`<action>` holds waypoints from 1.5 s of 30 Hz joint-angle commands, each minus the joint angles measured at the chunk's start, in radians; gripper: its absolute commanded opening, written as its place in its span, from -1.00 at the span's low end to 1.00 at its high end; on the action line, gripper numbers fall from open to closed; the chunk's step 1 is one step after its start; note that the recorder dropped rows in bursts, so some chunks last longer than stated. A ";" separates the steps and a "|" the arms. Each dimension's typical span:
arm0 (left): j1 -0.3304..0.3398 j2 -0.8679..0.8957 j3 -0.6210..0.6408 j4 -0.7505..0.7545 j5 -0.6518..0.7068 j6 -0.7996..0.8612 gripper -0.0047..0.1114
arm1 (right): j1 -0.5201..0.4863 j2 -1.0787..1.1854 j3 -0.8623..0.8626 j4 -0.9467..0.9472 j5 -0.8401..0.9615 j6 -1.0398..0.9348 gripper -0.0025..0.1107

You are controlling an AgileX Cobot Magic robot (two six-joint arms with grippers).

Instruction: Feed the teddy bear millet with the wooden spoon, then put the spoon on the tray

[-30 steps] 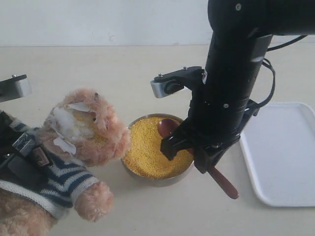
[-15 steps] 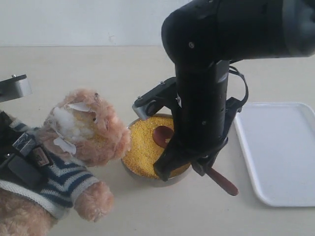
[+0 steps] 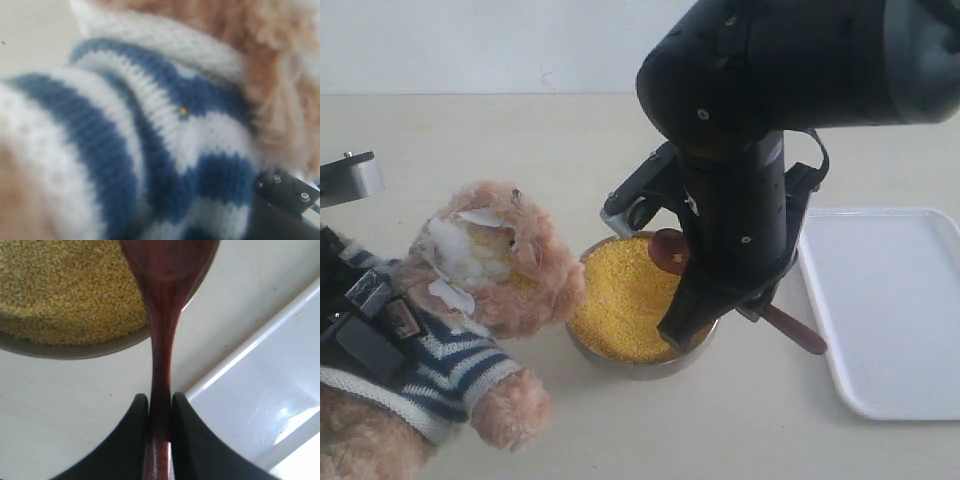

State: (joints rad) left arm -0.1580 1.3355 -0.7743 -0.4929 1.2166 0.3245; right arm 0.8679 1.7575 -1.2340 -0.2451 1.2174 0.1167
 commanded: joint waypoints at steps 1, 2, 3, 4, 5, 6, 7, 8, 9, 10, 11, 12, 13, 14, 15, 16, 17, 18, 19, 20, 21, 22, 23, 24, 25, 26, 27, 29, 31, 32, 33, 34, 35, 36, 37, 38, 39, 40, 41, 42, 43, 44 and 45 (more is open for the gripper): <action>-0.004 -0.008 -0.007 -0.010 0.005 -0.002 -0.85 | 0.050 -0.003 -0.007 -0.012 0.004 -0.018 -0.96; -0.004 -0.008 -0.007 -0.007 0.005 -0.002 -0.85 | 0.059 -0.003 -0.007 -0.011 0.004 -0.018 -0.96; -0.004 -0.008 -0.007 -0.007 0.005 -0.002 -0.85 | 0.061 -0.003 -0.007 -0.008 0.004 -0.018 -0.96; -0.004 -0.008 -0.007 -0.007 0.005 -0.004 -0.85 | 0.061 -0.003 -0.007 0.000 0.004 -0.018 -0.96; -0.004 -0.008 -0.007 -0.004 0.005 -0.006 -0.85 | 0.061 -0.003 -0.007 0.005 0.004 -0.018 -0.96; -0.004 -0.008 -0.009 -0.001 0.005 -0.006 -0.85 | 0.061 -0.003 -0.007 0.008 0.004 -0.018 -0.96; -0.004 -0.008 -0.011 0.004 0.005 -0.006 -0.85 | 0.061 -0.003 -0.007 0.012 0.004 -0.018 -0.96; -0.004 -0.008 -0.018 0.012 0.005 -0.011 -0.85 | 0.061 -0.003 -0.007 0.016 0.004 -0.018 -0.96; -0.004 -0.008 -0.024 0.017 0.005 -0.018 -0.85 | 0.061 -0.003 -0.007 0.022 0.004 -0.018 -0.96; -0.004 -0.008 -0.032 0.022 0.005 -0.021 -0.85 | 0.061 -0.003 -0.007 0.028 0.004 -0.016 -0.96; -0.004 -0.008 -0.040 0.022 0.005 -0.021 -0.85 | 0.061 -0.003 -0.007 0.030 0.004 -0.016 -0.96; -0.004 -0.008 -0.045 0.022 0.005 -0.021 -0.85 | 0.061 -0.003 -0.007 0.032 0.004 -0.016 -0.96; -0.004 -0.008 -0.054 0.022 0.005 -0.025 -0.85 | 0.061 -0.003 -0.007 0.034 0.004 -0.016 -0.96; -0.004 -0.008 -0.059 0.022 0.005 -0.026 -0.85 | 0.061 -0.003 -0.007 0.036 0.004 -0.016 -0.96; -0.004 -0.008 -0.066 0.022 0.005 -0.026 -0.85 | 0.061 -0.003 -0.007 0.040 0.004 -0.016 -0.96; -0.004 -0.008 -0.068 0.022 0.005 -0.026 -0.85 | 0.061 -0.003 -0.007 0.043 0.004 -0.018 -0.96; -0.004 -0.008 -0.071 0.022 0.005 -0.026 -0.85 | 0.061 -0.003 -0.007 0.049 0.004 -0.018 -0.96; -0.004 -0.008 -0.073 0.022 0.005 -0.030 -0.85 | 0.061 -0.003 -0.007 0.056 0.004 -0.018 -0.96; -0.004 -0.008 -0.073 0.024 0.005 -0.029 -0.85 | 0.061 -0.003 -0.007 0.058 0.004 -0.018 -0.96; -0.004 -0.008 -0.077 0.026 0.005 -0.029 -0.85 | 0.061 -0.003 -0.007 0.060 0.004 -0.018 -0.96; -0.004 -0.008 -0.077 0.026 0.005 -0.029 -0.85 | 0.061 -0.003 -0.007 0.064 0.004 -0.018 -0.96; -0.004 -0.008 -0.077 0.026 0.005 -0.029 -0.85 | 0.061 -0.003 -0.004 0.068 0.004 -0.018 -0.96; -0.004 -0.008 -0.076 0.030 0.005 -0.032 -0.85 | 0.061 -0.003 0.001 0.075 0.004 -0.018 -0.96; -0.004 -0.008 -0.076 0.033 0.005 -0.037 -0.85 | 0.061 -0.003 0.006 0.080 0.004 -0.020 -0.96; -0.004 -0.008 -0.076 0.039 0.005 -0.038 -0.85 | 0.062 -0.003 0.010 0.081 0.004 -0.020 -0.96; -0.004 -0.008 -0.076 0.047 0.005 -0.042 -0.85 | 0.064 -0.003 0.013 0.081 0.004 -0.020 -0.96; -0.004 -0.008 -0.076 0.054 0.005 -0.048 -0.85 | 0.069 -0.003 0.017 0.077 0.004 -0.020 -0.96; -0.004 -0.008 -0.076 0.063 0.005 -0.056 -0.85 | 0.088 -0.003 0.024 0.078 0.004 -0.020 -0.96; -0.004 -0.008 -0.076 0.067 0.005 -0.061 -0.85 | 0.110 -0.003 0.024 0.076 0.004 -0.020 -0.96; -0.004 -0.008 -0.076 0.071 0.005 -0.066 -0.85 | 0.122 -0.003 0.024 0.074 0.004 -0.020 -0.96; -0.004 -0.008 -0.076 0.074 0.005 -0.067 -0.85 | 0.132 -0.003 0.024 0.071 0.004 -0.016 -0.96; -0.004 -0.008 -0.076 0.078 0.005 -0.075 -0.85 | 0.140 -0.001 0.024 0.068 0.004 -0.009 -0.96; -0.004 -0.008 -0.076 0.087 0.005 -0.085 -0.85 | 0.145 -0.001 0.024 0.062 0.004 -0.001 -0.96; -0.004 -0.008 -0.076 0.098 0.005 -0.097 -0.85 | 0.144 -0.001 0.024 0.057 0.004 0.006 -0.96; -0.004 -0.008 -0.076 0.110 0.005 -0.103 -0.85 | 0.144 -0.001 0.024 0.055 0.004 0.012 -0.96; -0.004 -0.008 -0.076 0.123 0.005 -0.111 -0.85 | 0.144 -0.001 0.024 0.046 0.004 0.016 -0.96; -0.004 -0.008 -0.076 0.135 0.005 -0.123 -0.85 | 0.144 -0.001 0.024 0.036 0.004 0.021 -0.96; -0.004 -0.008 -0.076 0.138 0.005 -0.128 -0.85 | 0.144 -0.001 0.024 0.028 0.004 0.028 -0.96; -0.004 -0.008 -0.076 0.138 0.005 -0.128 -0.85 | 0.144 -0.001 0.024 0.024 0.004 0.030 -0.96; -0.004 -0.008 -0.076 0.138 0.005 -0.128 -0.85 | 0.144 0.004 0.024 0.021 0.004 0.030 -0.96; -0.004 -0.008 -0.076 0.138 0.005 -0.128 -0.85 | 0.144 0.009 0.024 0.015 0.004 0.030 -0.96; -0.004 -0.008 -0.076 0.138 0.005 -0.128 -0.85 | 0.144 0.019 0.024 0.013 0.004 0.030 -0.96; -0.004 -0.008 -0.076 0.138 0.005 -0.128 -0.85 | 0.144 0.030 0.024 0.008 0.004 0.030 -0.96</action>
State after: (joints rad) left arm -0.1580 1.3355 -0.8429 -0.3539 1.2172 0.2094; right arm 1.0094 1.7657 -1.2152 -0.2194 1.2214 0.1406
